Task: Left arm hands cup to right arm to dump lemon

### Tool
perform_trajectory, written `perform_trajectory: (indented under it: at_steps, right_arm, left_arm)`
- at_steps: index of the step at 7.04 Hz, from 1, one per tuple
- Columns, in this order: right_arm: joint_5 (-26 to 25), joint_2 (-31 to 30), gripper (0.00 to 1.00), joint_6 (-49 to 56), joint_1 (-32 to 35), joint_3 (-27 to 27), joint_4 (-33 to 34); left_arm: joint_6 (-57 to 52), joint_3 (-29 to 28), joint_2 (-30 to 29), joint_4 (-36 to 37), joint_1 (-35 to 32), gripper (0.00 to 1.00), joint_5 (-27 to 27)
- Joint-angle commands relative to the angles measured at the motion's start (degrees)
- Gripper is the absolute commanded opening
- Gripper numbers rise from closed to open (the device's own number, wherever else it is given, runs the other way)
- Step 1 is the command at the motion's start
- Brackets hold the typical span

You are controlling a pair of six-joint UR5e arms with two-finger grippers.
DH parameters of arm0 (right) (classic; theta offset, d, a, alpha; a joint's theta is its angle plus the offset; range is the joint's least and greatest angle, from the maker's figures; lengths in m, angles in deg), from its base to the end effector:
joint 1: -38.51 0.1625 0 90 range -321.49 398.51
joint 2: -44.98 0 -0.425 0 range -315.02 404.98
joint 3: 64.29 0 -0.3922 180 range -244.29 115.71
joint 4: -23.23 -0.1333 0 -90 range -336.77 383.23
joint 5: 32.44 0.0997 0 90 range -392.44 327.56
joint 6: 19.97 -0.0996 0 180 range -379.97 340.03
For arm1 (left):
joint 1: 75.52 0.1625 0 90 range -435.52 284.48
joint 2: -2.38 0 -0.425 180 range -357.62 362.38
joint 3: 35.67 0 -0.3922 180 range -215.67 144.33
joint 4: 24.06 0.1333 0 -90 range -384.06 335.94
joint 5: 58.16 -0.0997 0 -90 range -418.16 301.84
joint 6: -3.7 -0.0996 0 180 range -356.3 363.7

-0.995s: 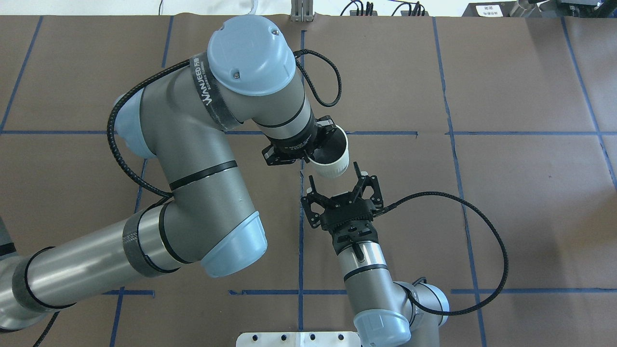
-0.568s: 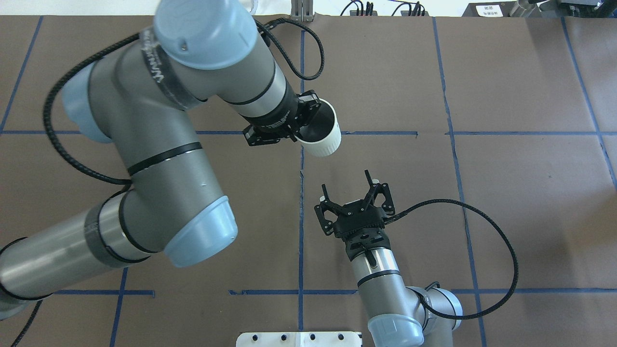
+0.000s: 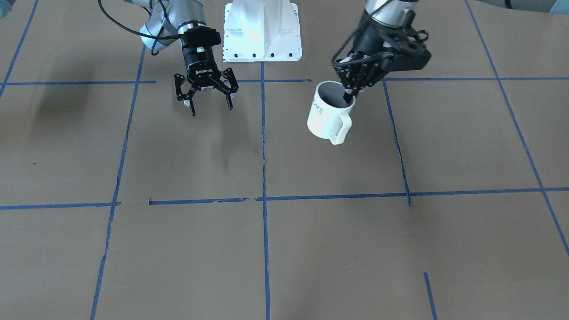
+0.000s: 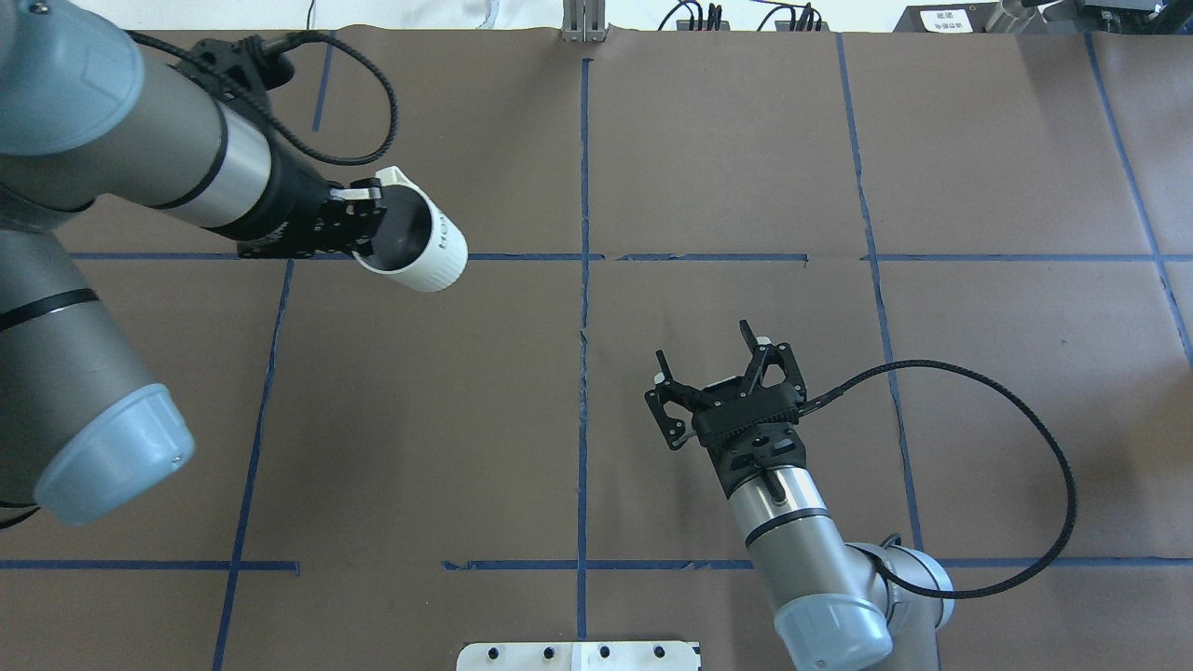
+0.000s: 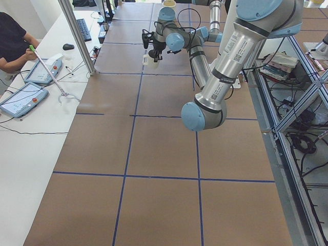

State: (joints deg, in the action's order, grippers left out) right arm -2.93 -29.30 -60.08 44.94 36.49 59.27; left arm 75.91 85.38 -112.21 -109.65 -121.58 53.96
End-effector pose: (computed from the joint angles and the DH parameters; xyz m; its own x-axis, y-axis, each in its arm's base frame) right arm -0.5031 -0.2781 0.3064 0.8006 -0.2889 0.5250 -0.4590 0.2676 0.8472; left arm 0.3006 -0.4500 0.2052 0.5553 -0.1683 -0.8144 0.3084 0.9511 0.0137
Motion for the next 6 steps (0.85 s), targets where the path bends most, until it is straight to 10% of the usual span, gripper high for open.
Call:
perform_trajectory:
  at_steps: [1, 4, 6]
  right_arm:
    - [6.7, -5.5, 1.00, -0.3, 4.3, 4.9, 0.0]
    - [24.6, -15.4, 1.00, -0.4, 15.2, 11.6, 0.0]
    - [36.7, -20.6, 1.00, -0.5, 22.8, 14.4, 0.0]
  left_arm:
    - [-18.2, -0.3, 17.9, -12.9, -7.9, 0.00, 3.0]
    - [-29.7, -14.2, 31.7, -36.8, -14.8, 0.00, 15.8]
    - [-30.3, -20.0, 32.6, -39.5, -16.6, 0.00, 20.1]
